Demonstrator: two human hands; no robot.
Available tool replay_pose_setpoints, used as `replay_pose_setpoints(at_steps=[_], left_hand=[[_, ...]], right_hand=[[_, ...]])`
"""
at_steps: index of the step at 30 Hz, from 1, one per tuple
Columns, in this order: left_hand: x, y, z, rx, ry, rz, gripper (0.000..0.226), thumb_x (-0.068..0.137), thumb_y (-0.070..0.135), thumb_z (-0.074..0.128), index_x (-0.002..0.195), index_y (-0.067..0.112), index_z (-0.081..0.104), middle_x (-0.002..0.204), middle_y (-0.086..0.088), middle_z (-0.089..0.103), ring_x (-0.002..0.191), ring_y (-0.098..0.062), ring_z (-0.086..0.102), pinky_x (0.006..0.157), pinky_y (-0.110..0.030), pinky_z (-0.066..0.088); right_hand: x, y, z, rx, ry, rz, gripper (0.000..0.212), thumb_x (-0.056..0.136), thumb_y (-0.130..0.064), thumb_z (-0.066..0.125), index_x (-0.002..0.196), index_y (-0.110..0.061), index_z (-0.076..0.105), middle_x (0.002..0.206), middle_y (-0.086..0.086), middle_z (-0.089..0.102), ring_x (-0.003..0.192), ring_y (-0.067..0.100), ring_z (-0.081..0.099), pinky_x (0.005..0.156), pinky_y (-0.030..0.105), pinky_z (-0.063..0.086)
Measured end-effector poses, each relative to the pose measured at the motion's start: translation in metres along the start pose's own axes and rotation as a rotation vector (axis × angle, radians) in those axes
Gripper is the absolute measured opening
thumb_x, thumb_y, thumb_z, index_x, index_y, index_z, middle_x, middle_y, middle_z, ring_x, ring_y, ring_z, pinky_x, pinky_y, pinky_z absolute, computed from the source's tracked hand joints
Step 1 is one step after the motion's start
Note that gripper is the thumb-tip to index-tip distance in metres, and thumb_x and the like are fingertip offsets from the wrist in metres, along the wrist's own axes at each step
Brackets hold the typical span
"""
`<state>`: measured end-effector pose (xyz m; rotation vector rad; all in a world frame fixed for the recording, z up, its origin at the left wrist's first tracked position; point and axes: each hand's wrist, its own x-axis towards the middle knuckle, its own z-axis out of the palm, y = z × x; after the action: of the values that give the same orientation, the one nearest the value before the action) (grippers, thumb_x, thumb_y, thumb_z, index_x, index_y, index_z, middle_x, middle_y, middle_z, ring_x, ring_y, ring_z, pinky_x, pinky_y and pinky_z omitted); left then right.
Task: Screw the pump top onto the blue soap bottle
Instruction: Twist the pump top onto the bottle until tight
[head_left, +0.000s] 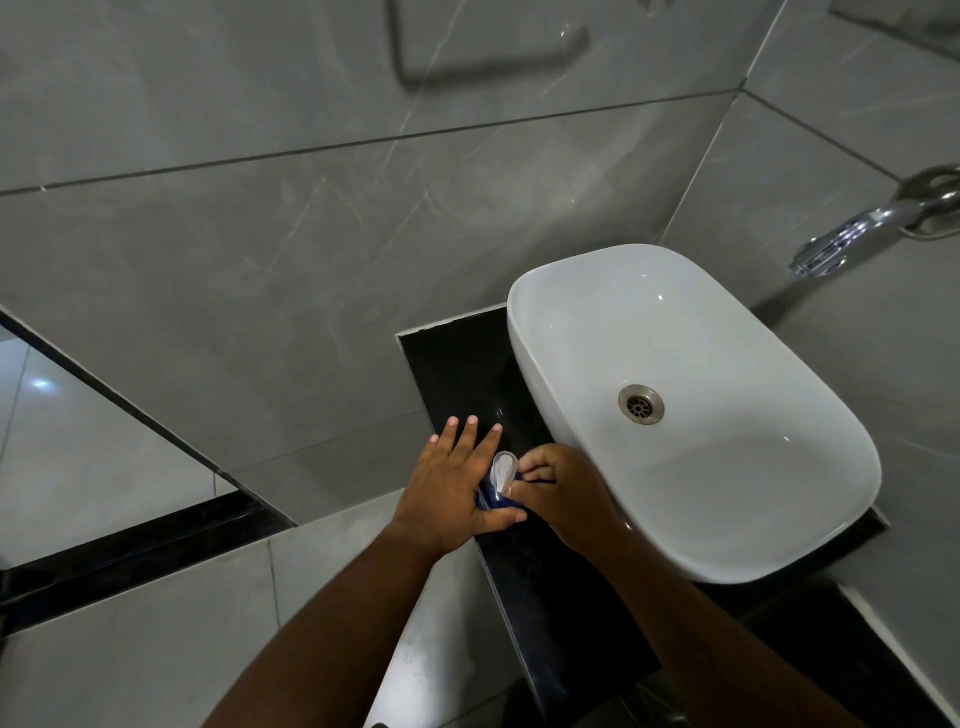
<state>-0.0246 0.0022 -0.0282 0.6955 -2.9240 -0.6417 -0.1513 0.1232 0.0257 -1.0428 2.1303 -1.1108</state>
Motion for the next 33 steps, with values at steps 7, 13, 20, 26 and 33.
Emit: replay_pose_setpoints(at_steps=[7,13,20,26,33], left_hand=[[0.000,0.000,0.001,0.000,0.009,0.006,0.102,0.074,0.088,0.036,0.150,0.034,-0.005,0.162,-0.008,0.004,0.143,-0.020,-0.015,0.114,-0.041,-0.005],[0.000,0.000,0.000,0.020,-0.016,-0.001,0.103,0.074,0.089,0.033,0.149,0.034,-0.009,0.162,-0.006,-0.002,0.142,-0.019,-0.020,0.113,-0.039,-0.009],[0.000,0.001,-0.001,-0.007,0.000,0.006,0.103,0.074,0.088,0.035,0.151,0.033,-0.005,0.162,-0.006,0.000,0.143,-0.019,-0.019,0.113,-0.040,-0.007],[0.000,0.000,-0.001,-0.037,-0.003,0.006,0.104,0.073,0.089,0.036,0.152,0.032,-0.003,0.162,-0.007,0.001,0.143,-0.019,-0.017,0.114,-0.042,-0.005],[0.002,-0.002,-0.001,-0.057,-0.009,0.020,0.104,0.073,0.088,0.038,0.152,0.033,-0.003,0.162,-0.006,-0.001,0.142,-0.018,-0.020,0.112,-0.038,-0.011]], right_hand=[[0.000,-0.008,-0.001,-0.107,-0.051,-0.145,0.022,0.080,-0.008,0.065,0.102,-0.009,0.067,0.091,0.007,0.066,0.077,0.014,0.062,0.073,0.013,0.048],[0.002,-0.010,0.001,-0.137,-0.011,-0.136,0.020,0.075,-0.012,0.070,0.093,-0.009,0.065,0.086,0.005,0.062,0.074,0.011,0.059,0.069,0.016,0.048],[0.009,-0.010,-0.004,-0.244,-0.158,-0.171,0.018,0.079,-0.015,0.065,0.096,-0.007,0.064,0.092,0.010,0.060,0.077,0.015,0.056,0.068,0.023,0.043],[0.009,-0.011,0.001,-0.236,-0.094,-0.150,0.013,0.077,-0.018,0.066,0.087,-0.009,0.067,0.083,0.003,0.058,0.072,0.011,0.053,0.062,0.008,0.035],[0.008,-0.010,-0.001,-0.299,-0.127,-0.177,0.020,0.080,-0.018,0.066,0.097,-0.010,0.062,0.093,0.007,0.057,0.075,0.009,0.052,0.061,0.006,0.035]])
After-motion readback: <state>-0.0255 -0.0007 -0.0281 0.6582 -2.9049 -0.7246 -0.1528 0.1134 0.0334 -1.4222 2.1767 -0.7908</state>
